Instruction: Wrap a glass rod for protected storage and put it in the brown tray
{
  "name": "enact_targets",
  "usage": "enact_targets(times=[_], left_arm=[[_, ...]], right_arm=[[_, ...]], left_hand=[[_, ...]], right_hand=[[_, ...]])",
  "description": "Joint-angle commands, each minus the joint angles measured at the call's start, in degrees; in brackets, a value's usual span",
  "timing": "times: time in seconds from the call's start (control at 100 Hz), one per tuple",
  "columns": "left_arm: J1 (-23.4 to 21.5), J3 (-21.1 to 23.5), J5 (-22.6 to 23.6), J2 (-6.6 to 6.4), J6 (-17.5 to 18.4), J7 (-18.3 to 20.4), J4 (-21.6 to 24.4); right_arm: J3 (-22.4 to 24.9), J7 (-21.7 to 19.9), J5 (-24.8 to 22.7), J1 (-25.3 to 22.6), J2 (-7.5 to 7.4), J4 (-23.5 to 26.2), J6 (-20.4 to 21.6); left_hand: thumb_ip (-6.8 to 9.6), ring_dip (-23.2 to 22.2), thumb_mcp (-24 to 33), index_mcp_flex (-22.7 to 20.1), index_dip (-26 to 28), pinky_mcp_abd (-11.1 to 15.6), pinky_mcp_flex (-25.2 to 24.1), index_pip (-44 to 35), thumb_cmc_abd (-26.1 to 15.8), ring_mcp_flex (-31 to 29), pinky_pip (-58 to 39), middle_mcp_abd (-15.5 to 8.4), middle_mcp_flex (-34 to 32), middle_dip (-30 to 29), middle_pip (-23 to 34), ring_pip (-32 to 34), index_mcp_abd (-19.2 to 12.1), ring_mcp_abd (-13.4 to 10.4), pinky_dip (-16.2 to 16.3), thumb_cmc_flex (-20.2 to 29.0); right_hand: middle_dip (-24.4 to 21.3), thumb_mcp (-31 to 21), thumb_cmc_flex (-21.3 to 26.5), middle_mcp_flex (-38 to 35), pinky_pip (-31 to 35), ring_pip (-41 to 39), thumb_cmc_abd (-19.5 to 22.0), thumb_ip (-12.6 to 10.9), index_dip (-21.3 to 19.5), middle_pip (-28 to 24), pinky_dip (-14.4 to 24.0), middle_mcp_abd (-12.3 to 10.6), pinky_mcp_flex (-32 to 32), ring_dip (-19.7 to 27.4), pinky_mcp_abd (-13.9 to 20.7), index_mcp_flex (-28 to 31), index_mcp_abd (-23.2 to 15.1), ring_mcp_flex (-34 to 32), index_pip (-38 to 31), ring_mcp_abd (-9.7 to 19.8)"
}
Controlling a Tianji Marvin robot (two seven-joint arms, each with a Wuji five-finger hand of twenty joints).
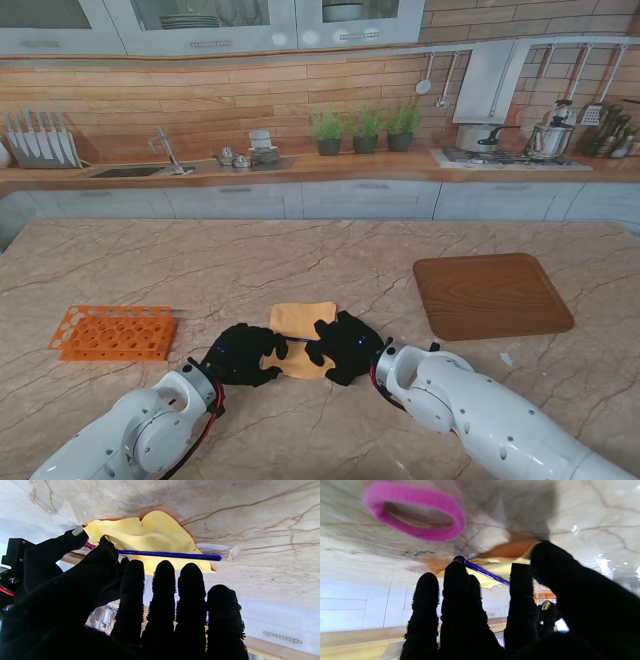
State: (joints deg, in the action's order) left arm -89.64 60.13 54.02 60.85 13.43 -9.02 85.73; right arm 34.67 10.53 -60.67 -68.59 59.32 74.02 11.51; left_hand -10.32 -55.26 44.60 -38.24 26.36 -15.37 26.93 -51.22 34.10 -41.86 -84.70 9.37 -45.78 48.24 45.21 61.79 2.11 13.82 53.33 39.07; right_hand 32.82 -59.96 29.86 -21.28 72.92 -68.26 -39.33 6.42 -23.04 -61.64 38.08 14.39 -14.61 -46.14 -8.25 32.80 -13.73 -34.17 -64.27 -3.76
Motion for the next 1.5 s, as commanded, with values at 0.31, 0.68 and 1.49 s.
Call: enact_targets(times=[0.31,0.68,1.49], left_arm=[[0.2,0.0,-0.7,0.46,0.4,-0.5,-0.7],[0.9,0.2,-1.0,0.64,0.7,-1.0,-0.8],[5.1,-1.8,-5.5,0.76,-0.5,4.2,-2.0]], right_arm=[[-4.3,1.6,1.1,2.1,0.80,-4.5,0.9],[-0.8,2.0,3.0,0.8,1.74,-3.3,1.0],[2.5,-0.1,12.2,1.4,4.57,-3.8,-2.8]], left_hand=[[-1.27,-0.3,-1.3,-0.5,-0.9,-0.5,0.6,-1.4,1.0,-1.2,-2.8,-0.4,-1.2,0.5,0.9,1.3,-0.2,0.0,-0.2,1.0],[-0.95,-0.1,-2.2,-0.1,-1.2,-0.5,-0.2,-0.1,-0.9,-0.5,-2.3,1.1,-0.1,-0.2,-0.7,0.7,0.3,0.2,-0.5,0.6],[4.89,-1.1,-11.3,-1.3,0.8,-2.3,-6.6,12.1,-6.3,4.7,2.4,3.0,3.8,-1.5,-6.4,-3.6,4.9,2.7,2.0,-13.5]], right_hand=[[-0.3,-3.1,2.7,-4.4,3.8,-3.1,-1.9,-2.1,6.2,-1.5,-0.8,-1.7,-1.1,-0.8,0.5,12.7,-3.5,-2.2,0.2,-0.2],[-0.1,-0.9,2.2,-3.5,4.0,-3.1,1.5,-2.7,3.1,-2.2,-0.9,-1.0,-0.4,-1.0,0.9,10.1,-8.4,-1.8,-0.3,0.1],[-0.5,-0.8,2.5,-3.0,3.4,-2.2,2.3,-2.9,2.1,-1.7,-1.1,-0.8,0.1,-0.8,0.7,9.5,-7.4,-0.8,-0.5,-0.3]])
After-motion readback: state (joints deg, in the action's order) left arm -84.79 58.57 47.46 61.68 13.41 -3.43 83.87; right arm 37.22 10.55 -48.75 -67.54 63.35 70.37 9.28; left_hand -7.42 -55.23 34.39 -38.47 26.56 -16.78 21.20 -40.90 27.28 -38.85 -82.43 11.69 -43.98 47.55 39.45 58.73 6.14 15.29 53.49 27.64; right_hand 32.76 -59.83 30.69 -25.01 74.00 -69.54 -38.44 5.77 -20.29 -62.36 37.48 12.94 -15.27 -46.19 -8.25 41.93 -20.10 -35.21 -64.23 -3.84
